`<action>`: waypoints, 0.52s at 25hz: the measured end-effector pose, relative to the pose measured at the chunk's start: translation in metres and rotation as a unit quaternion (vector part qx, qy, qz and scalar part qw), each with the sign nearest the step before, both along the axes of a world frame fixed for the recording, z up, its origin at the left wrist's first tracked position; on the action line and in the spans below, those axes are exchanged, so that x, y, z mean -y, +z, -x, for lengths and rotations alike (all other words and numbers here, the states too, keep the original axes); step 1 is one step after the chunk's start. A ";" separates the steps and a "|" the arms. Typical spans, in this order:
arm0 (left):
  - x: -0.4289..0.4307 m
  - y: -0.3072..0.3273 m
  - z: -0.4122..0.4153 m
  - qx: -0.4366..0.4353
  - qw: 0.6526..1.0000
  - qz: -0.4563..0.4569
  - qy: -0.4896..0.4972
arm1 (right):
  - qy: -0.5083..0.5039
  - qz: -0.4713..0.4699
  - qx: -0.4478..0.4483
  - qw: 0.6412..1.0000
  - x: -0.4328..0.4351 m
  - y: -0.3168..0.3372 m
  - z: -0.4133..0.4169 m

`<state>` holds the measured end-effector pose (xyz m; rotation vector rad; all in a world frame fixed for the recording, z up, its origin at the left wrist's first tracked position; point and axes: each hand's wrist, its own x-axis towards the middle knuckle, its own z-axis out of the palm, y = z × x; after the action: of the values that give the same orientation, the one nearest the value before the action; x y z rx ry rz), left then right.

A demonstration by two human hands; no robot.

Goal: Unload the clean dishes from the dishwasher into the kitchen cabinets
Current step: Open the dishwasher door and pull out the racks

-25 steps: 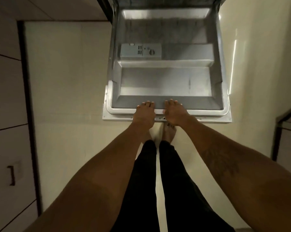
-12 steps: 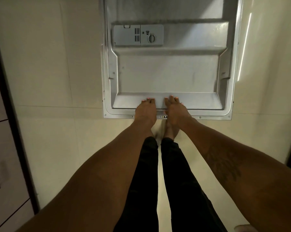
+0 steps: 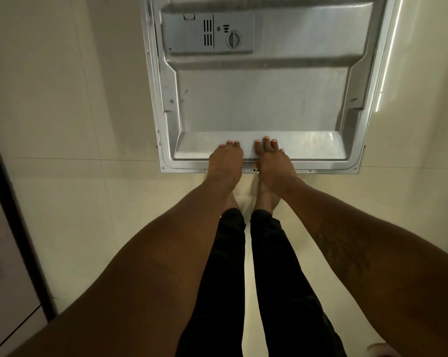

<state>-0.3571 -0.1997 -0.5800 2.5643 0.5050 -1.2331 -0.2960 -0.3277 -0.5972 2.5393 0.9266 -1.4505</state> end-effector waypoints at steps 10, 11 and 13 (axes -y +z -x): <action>0.013 -0.002 -0.004 -0.013 1.000 -0.013 0.022 | -0.012 -0.014 -0.010 1.000 -0.002 0.000 -0.003; 0.010 0.003 -0.005 -0.008 1.000 -0.009 0.022 | -0.034 -0.020 -0.015 0.999 -0.004 0.007 -0.006; 0.003 0.015 -0.012 0.011 1.000 -0.013 0.006 | -0.080 -0.037 -0.015 0.996 -0.009 0.022 -0.014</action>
<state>-0.3453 -0.2030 -0.5649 2.5888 0.5340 -1.2005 -0.2816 -0.3185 -0.5752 2.7091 0.8130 -1.5284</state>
